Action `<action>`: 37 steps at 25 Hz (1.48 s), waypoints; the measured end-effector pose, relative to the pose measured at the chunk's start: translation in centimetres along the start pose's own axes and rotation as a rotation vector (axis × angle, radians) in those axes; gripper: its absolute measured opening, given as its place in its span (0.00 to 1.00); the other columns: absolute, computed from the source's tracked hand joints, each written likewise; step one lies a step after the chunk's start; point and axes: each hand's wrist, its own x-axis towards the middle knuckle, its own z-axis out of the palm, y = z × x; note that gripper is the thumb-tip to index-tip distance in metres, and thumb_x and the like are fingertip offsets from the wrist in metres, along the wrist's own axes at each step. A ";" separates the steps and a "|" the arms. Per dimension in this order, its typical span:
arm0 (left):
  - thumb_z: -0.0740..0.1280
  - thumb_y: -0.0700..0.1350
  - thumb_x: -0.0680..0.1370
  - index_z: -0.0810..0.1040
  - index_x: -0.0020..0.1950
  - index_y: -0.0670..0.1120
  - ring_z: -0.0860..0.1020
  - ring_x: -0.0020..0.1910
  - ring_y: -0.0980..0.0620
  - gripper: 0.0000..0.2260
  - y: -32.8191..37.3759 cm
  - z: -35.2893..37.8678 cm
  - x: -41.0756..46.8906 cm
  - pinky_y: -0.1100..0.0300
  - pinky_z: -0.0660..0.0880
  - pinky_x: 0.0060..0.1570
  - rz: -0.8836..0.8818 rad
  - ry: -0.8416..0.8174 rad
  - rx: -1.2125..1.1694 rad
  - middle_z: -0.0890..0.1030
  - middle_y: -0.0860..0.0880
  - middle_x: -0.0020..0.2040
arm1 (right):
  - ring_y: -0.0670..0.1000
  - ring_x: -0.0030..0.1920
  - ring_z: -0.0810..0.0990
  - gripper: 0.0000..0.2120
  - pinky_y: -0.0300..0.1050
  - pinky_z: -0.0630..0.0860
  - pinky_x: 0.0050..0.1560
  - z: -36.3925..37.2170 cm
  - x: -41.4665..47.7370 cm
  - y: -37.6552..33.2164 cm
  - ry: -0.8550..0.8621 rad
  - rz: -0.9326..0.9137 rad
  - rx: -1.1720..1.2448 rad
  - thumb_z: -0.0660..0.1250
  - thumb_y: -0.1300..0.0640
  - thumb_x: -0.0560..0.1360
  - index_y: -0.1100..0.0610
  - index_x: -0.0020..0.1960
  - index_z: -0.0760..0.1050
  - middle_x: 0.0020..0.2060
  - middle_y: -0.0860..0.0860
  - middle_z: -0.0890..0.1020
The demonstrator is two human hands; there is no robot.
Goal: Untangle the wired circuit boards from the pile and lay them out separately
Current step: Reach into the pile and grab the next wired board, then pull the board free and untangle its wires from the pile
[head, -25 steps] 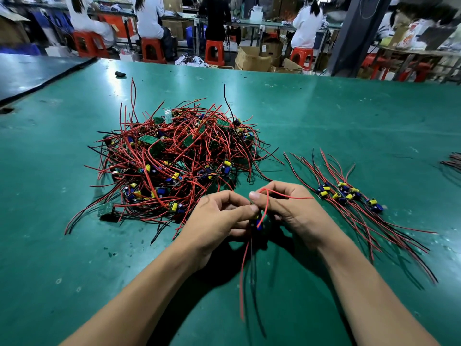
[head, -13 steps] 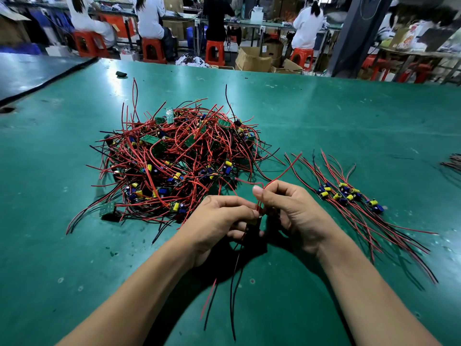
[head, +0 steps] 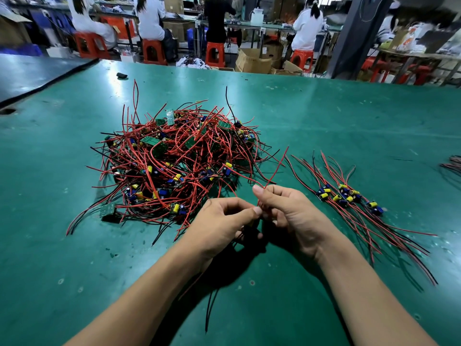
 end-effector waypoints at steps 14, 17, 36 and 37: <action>0.71 0.40 0.77 0.82 0.43 0.40 0.82 0.31 0.47 0.04 0.0 0.0 -0.1 0.60 0.76 0.34 0.055 -0.042 0.070 0.84 0.43 0.36 | 0.44 0.24 0.65 0.14 0.38 0.62 0.27 0.1 0.1 -0.9 0.105 -0.069 0.199 0.74 0.47 0.68 0.53 0.36 0.70 0.26 0.46 0.70; 0.70 0.39 0.77 0.81 0.44 0.37 0.82 0.31 0.47 0.05 0.0 0.1 -0.2 0.62 0.77 0.32 0.051 -0.020 0.081 0.84 0.43 0.35 | 0.43 0.24 0.66 0.14 0.36 0.64 0.25 -0.4 0.1 -1.1 0.178 -0.117 0.258 0.74 0.50 0.68 0.53 0.38 0.69 0.28 0.47 0.72; 0.66 0.38 0.79 0.82 0.42 0.39 0.80 0.31 0.47 0.08 0.2 0.1 -0.1 0.52 0.80 0.32 0.005 0.020 0.025 0.83 0.41 0.36 | 0.53 0.30 0.80 0.09 0.41 0.76 0.29 -0.4 -0.4 0.3 -0.045 -0.084 -0.083 0.77 0.54 0.72 0.58 0.48 0.84 0.37 0.58 0.83; 0.66 0.38 0.79 0.82 0.42 0.39 0.80 0.31 0.47 0.08 0.2 0.1 0.0 0.56 0.79 0.31 0.005 0.024 0.025 0.83 0.41 0.36 | 0.52 0.29 0.79 0.09 0.39 0.75 0.28 -0.2 -0.3 0.4 -0.003 -0.109 -0.104 0.77 0.53 0.72 0.58 0.47 0.84 0.37 0.58 0.82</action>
